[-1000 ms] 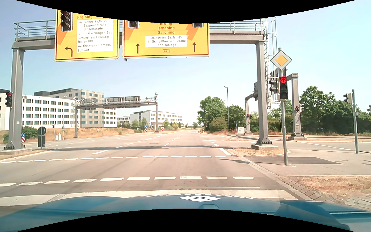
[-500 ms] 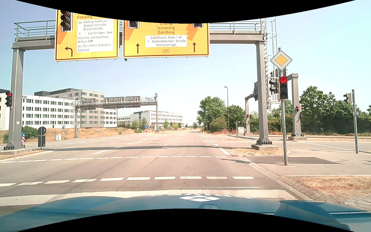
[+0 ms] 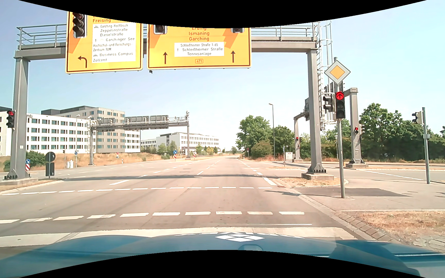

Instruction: Follow the waypoints while adhering to traffic rules and regulations

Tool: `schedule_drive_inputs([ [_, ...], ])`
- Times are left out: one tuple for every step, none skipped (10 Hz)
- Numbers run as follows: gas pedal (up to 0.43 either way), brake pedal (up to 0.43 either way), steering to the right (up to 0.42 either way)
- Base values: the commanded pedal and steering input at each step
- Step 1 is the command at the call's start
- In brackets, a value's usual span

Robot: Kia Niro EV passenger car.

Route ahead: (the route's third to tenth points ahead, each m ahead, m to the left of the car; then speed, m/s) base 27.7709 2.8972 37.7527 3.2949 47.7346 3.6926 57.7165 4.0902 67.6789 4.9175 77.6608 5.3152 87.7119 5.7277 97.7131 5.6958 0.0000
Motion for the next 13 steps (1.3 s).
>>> schedule_drive_inputs([
  [0.000,0.299,0.002],
  [0.000,0.299,0.002],
  [0.000,0.299,0.002],
  [0.000,0.299,0.002],
  [0.000,0.299,0.002],
  [0.000,0.299,0.002],
  [0.000,0.299,0.002],
  [0.000,0.299,0.002],
  [0.000,0.299,0.002],
  [0.000,0.299,0.002],
  [0.000,0.299,0.002],
  [0.000,0.299,0.002],
  [0.000,0.299,0.002],
])
